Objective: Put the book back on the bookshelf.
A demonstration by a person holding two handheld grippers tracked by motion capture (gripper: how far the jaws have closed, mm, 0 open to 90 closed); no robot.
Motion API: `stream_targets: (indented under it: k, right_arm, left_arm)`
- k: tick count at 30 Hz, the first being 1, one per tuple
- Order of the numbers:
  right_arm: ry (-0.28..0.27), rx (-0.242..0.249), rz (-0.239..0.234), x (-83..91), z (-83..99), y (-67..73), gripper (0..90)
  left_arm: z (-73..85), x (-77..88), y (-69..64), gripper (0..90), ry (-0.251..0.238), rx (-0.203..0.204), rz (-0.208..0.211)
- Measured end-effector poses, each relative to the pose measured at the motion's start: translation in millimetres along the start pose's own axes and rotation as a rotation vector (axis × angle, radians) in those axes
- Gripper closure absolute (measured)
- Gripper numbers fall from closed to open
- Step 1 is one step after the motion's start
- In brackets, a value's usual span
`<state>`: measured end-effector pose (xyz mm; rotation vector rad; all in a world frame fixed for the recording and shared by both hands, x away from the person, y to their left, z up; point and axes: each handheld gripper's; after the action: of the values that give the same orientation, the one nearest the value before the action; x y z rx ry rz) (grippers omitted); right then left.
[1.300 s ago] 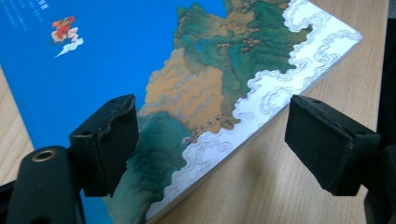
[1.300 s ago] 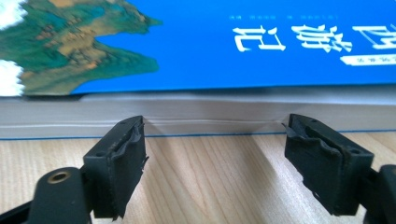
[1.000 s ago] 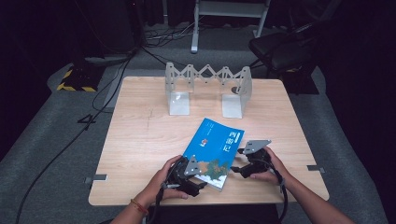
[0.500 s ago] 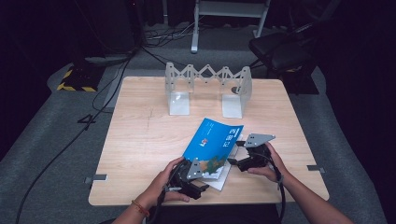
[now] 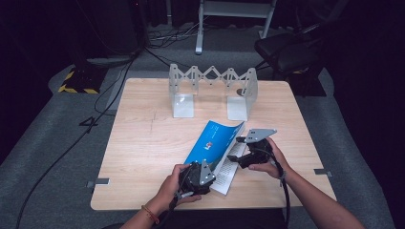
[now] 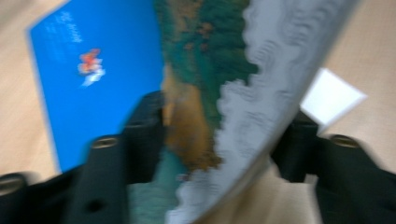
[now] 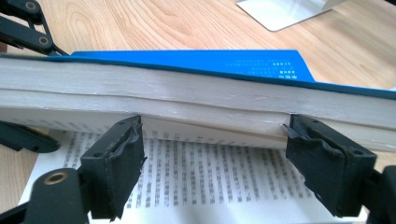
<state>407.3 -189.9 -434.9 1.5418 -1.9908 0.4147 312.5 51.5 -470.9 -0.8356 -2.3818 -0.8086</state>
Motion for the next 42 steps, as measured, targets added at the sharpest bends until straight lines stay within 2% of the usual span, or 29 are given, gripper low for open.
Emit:
stream_targets:
  k: [2,5,7,12,15,17,20,22,24,26,29,30,31,34,36,39,42]
  right_arm:
    - [-0.011,-0.004,-0.001,0.4,-2.2,-0.5,19.7]
    - [0.000,-0.016,-0.007,1.7,-4.9,-2.4,19.6]
    - [0.003,-0.024,-0.014,2.7,-5.8,-4.0,19.6]
    - [-0.032,-0.059,-0.050,9.4,-0.1,-7.6,20.0]
    - [-0.027,-0.056,-0.061,11.4,5.1,-8.1,20.1]
    - [-0.025,-0.037,-0.061,15.7,10.4,-7.8,21.8]
    - [-0.087,0.014,-0.079,28.2,10.2,-6.2,25.9]
    - [-0.099,0.032,-0.080,30.1,8.0,-4.8,26.4]
    - [-0.109,0.091,-0.093,27.2,2.7,-1.1,27.4]
    - [-0.090,0.121,-0.123,19.0,0.8,-0.2,27.6]
    - [-0.050,0.154,-0.169,5.2,1.3,-1.2,29.2]
    - [-0.050,0.154,-0.169,5.2,1.3,-1.2,29.2]
    - [0.007,0.198,-0.162,-6.2,3.7,-4.7,30.8]
    - [0.051,0.220,-0.130,-14.2,5.1,-12.9,38.6]
    - [0.074,0.219,-0.094,-18.8,7.9,-21.1,39.6]
    - [0.035,0.243,-0.122,-18.9,16.1,-29.2,46.3]
    - [-0.007,0.272,-0.094,-18.8,23.4,-24.8,50.9]
  left_arm:
    - [0.9,2.4,2.7,51.0,-0.022,0.001,0.006]
    - [0.4,7.7,3.5,60.1,-0.043,-0.030,-0.015]
    - [0.1,11.3,5.6,65.3,-0.050,-0.037,-0.028]
    - [1.5,17.4,15.6,72.5,-0.071,0.009,-0.028]
    - [4.1,17.8,20.8,74.8,-0.073,0.028,-0.022]
    - [6.7,17.6,24.8,76.2,-0.059,0.033,-0.007]
    - [9.3,16.3,27.9,75.7,-0.059,0.036,0.011]
    - [9.6,15.9,30.3,75.7,-0.062,0.033,0.026]
    - [9.9,15.6,32.5,75.8,-0.065,0.032,0.039]
    - [10.4,15.6,34.7,75.7,-0.063,0.023,0.046]
    - [14.1,16.8,44.3,75.7,-0.062,0.033,0.065]
    - [14.1,16.8,44.3,75.5,-0.062,0.033,0.065]
    - [16.1,17.6,49.5,75.1,-0.057,0.038,0.072]
    - [19.1,18.6,55.0,74.4,-0.053,0.045,0.078]
    - [19.9,19.4,58.1,74.2,-0.051,0.045,0.074]
    - [19.5,20.7,60.7,74.0,-0.048,0.036,0.067]
    - [18.8,20.5,62.3,73.0,-0.035,0.023,0.065]
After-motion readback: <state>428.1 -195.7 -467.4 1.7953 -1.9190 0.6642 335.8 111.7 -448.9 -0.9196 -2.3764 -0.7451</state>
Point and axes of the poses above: each handheld gripper's, and its own axes: x roughly backward along the jaws, z roughly out of its underside, y roughly to its left, and after that the axes turned 14 degrees about -z, right-handed
